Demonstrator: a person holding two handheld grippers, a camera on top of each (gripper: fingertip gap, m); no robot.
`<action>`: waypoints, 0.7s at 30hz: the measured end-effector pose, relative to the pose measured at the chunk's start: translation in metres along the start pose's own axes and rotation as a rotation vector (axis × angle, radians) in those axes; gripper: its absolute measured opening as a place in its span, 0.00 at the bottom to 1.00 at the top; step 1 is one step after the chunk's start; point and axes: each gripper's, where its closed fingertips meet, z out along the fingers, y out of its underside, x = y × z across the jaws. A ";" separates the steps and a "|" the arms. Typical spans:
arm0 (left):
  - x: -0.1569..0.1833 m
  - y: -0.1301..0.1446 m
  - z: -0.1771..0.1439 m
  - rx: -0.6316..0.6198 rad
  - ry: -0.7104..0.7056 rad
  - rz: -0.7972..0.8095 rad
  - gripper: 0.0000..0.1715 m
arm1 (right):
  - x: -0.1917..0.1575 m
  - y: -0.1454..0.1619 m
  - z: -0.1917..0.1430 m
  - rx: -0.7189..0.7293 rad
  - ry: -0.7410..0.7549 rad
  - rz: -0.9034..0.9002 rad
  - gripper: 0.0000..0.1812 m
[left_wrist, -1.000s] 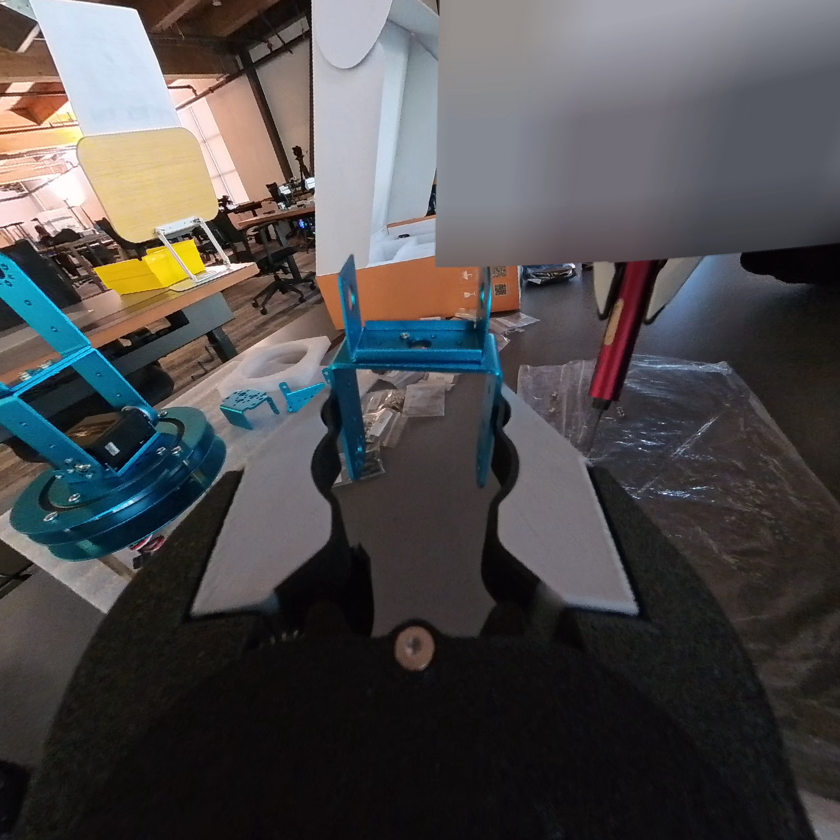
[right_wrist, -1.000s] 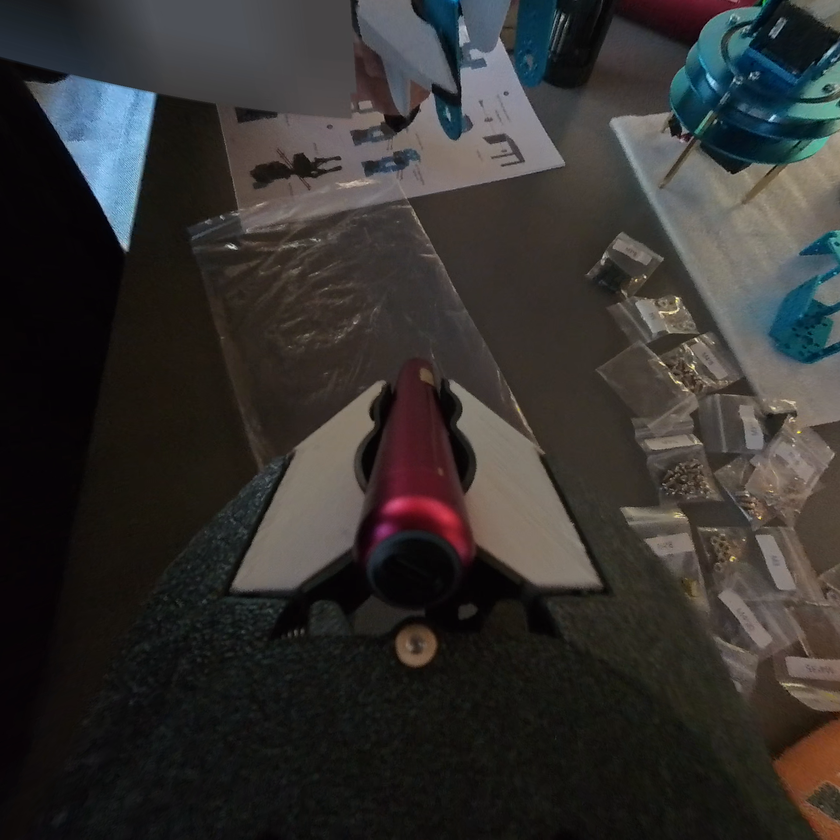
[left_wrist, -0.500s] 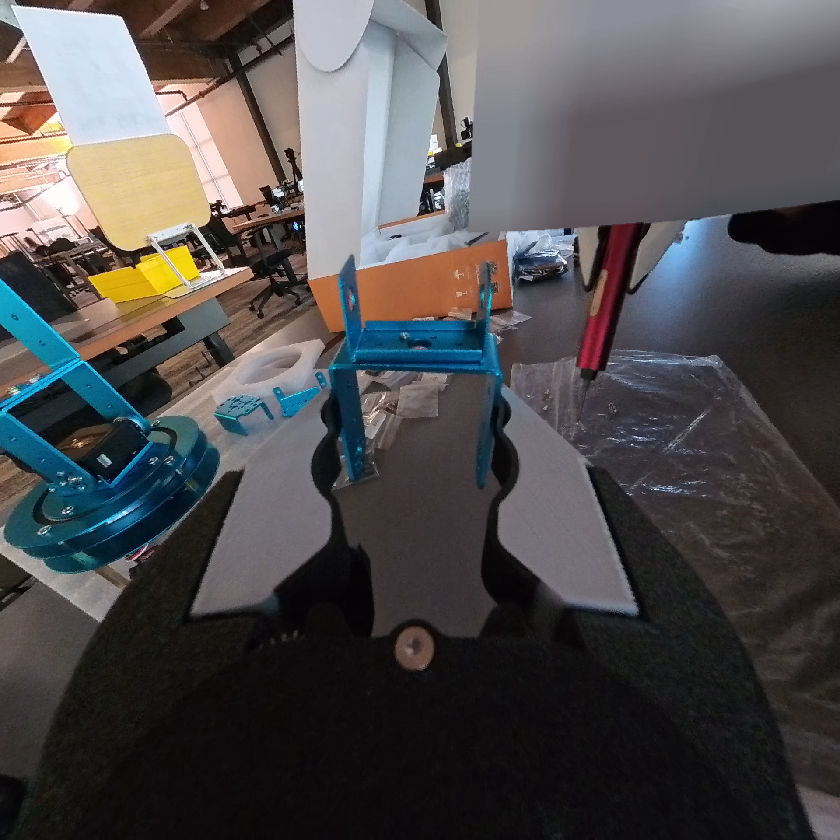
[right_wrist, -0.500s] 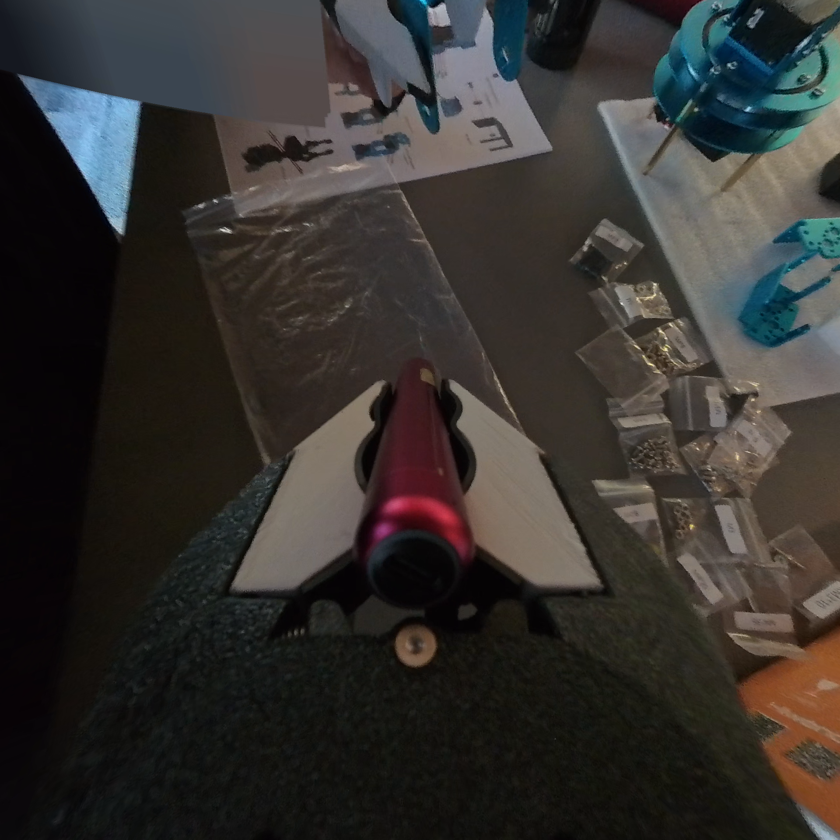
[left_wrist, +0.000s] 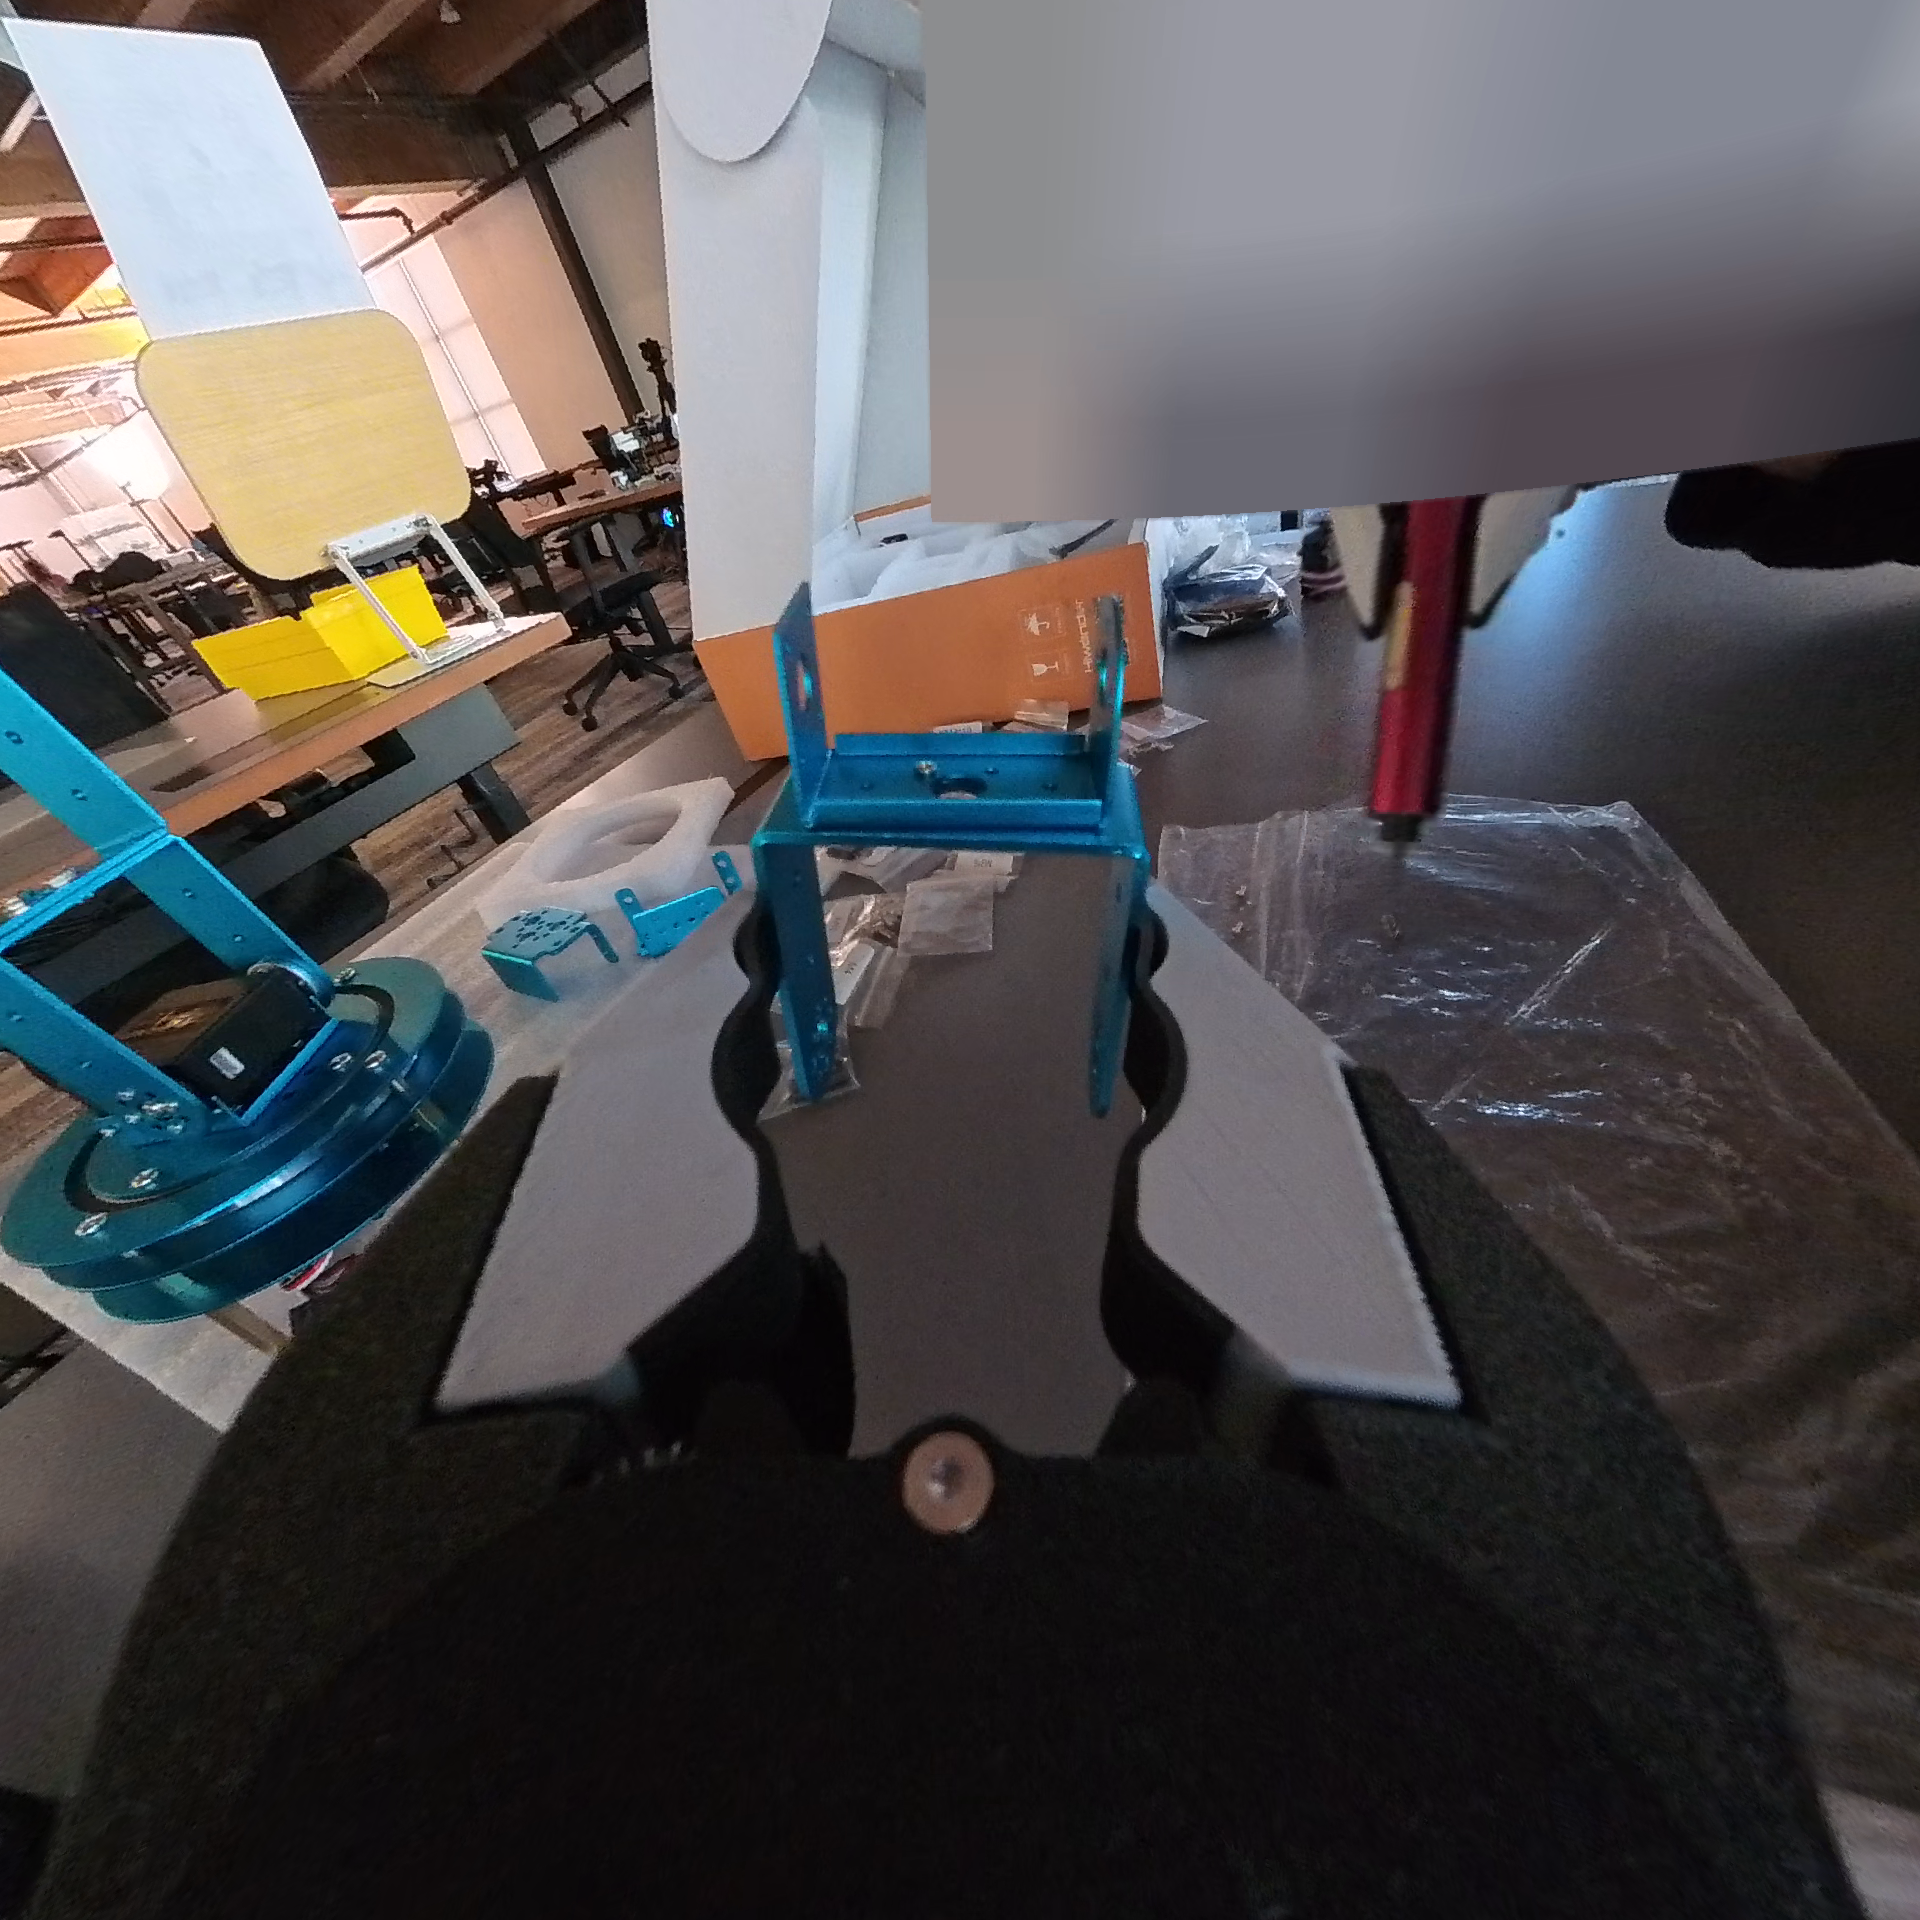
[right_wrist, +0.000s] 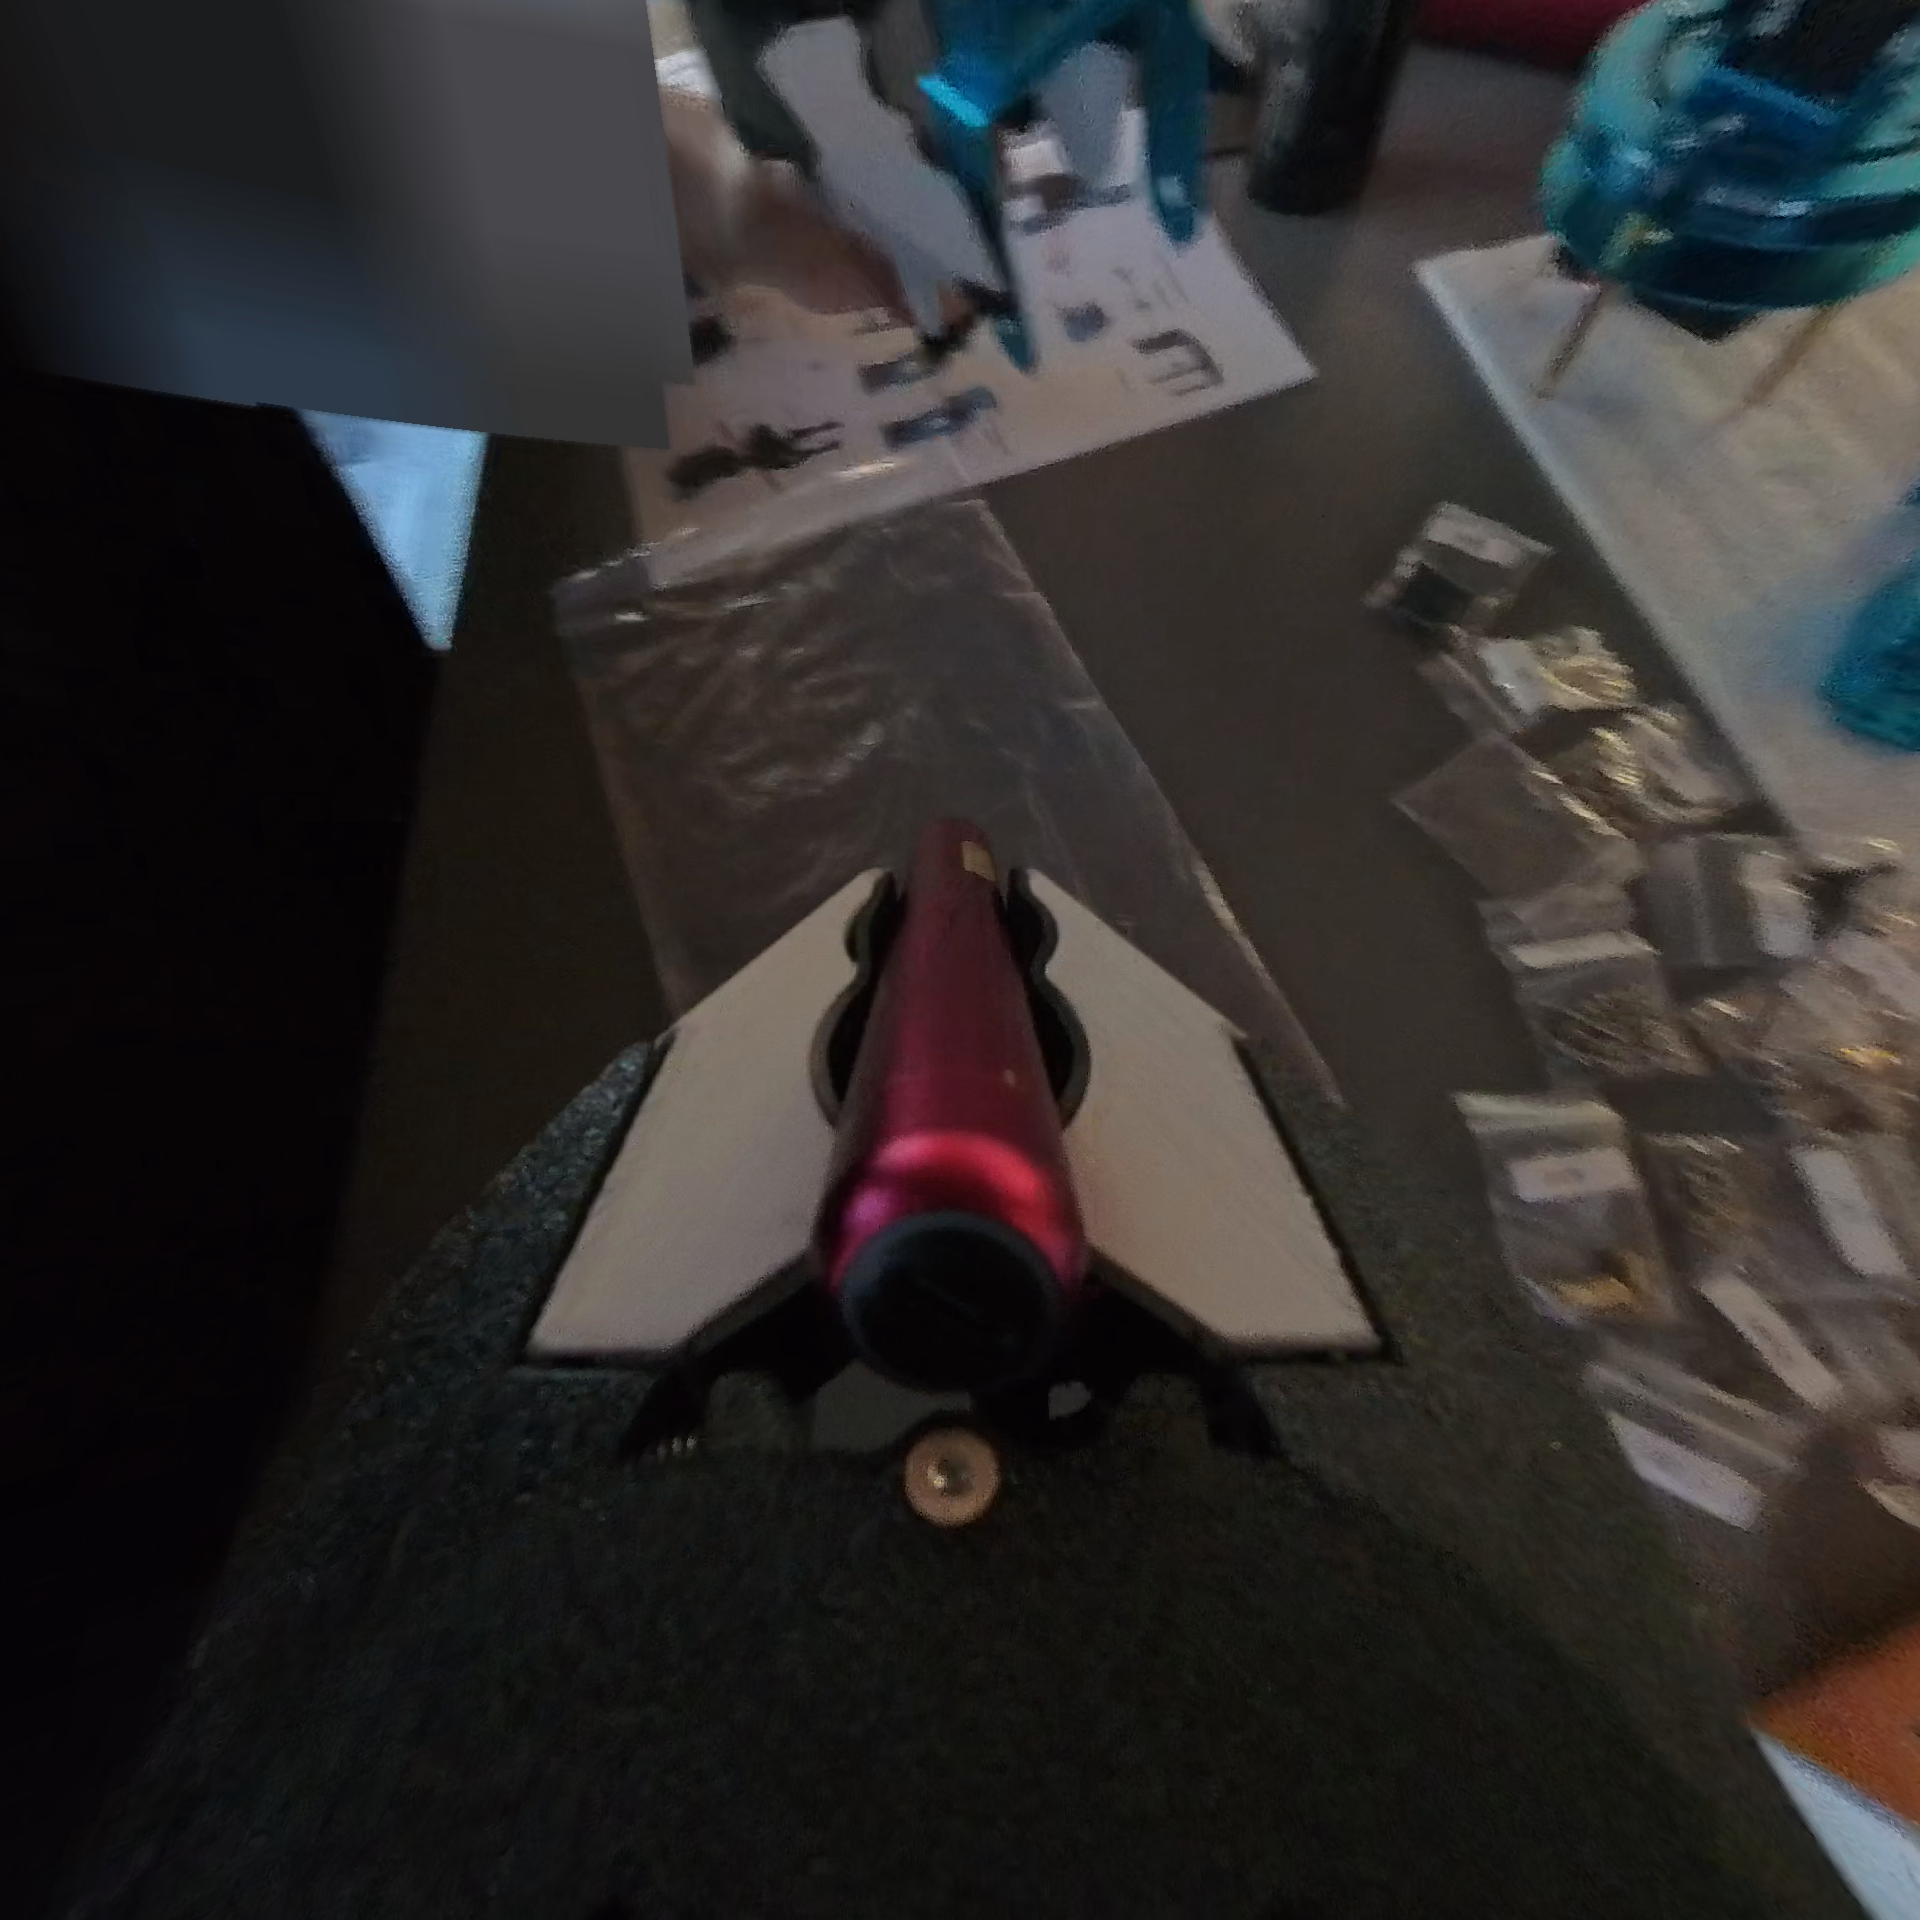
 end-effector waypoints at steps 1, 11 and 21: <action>0.000 0.000 0.000 0.001 -0.001 0.002 0.39 | 0.012 0.008 -0.001 -0.051 0.084 -0.026 0.12; 0.001 0.001 0.001 -0.006 0.002 0.004 0.39 | 0.003 0.000 -0.002 -0.003 0.107 -0.064 0.12; 0.003 0.003 0.001 -0.013 0.007 0.015 0.39 | 0.001 0.004 0.016 -0.071 0.195 -0.178 0.12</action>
